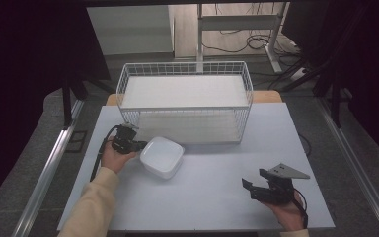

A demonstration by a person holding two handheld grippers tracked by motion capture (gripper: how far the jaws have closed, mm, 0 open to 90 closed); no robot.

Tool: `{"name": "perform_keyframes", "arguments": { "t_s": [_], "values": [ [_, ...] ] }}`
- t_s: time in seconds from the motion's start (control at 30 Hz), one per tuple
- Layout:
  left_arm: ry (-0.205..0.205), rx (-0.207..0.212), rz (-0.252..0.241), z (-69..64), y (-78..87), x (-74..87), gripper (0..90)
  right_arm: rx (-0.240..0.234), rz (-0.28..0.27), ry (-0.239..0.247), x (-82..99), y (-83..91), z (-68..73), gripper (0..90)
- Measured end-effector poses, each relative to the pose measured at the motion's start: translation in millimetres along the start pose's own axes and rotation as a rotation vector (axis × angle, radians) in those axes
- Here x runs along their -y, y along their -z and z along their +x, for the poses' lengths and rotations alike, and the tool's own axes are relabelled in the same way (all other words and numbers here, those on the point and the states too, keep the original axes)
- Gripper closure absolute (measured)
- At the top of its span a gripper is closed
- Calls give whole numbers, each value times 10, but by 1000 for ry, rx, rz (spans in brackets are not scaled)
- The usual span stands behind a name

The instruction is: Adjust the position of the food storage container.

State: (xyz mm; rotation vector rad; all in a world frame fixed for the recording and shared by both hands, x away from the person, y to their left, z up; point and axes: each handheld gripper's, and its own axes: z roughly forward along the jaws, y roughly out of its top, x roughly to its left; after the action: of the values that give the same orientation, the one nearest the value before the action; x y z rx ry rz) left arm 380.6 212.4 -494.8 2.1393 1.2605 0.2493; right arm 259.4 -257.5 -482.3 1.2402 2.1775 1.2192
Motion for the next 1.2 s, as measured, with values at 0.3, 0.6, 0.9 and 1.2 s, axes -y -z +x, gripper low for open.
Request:
{"name": "perform_keyframes", "arguments": {
  "t_s": [0.3,0.6,0.9,1.2],
  "values": [
    [-25,37,3,-183,-68,-50,900,-9,15,10,2,-13,10,237],
    [-83,73,14,-535,-145,-151,900,-9,22,8,8,-16,-3,238],
    [-135,113,29,-849,-241,-238,898,-8,18,16,5,-17,14,242],
    [-160,128,29,-1060,-302,-285,880,-8,26,13,9,-19,3,242]
  ]
}}
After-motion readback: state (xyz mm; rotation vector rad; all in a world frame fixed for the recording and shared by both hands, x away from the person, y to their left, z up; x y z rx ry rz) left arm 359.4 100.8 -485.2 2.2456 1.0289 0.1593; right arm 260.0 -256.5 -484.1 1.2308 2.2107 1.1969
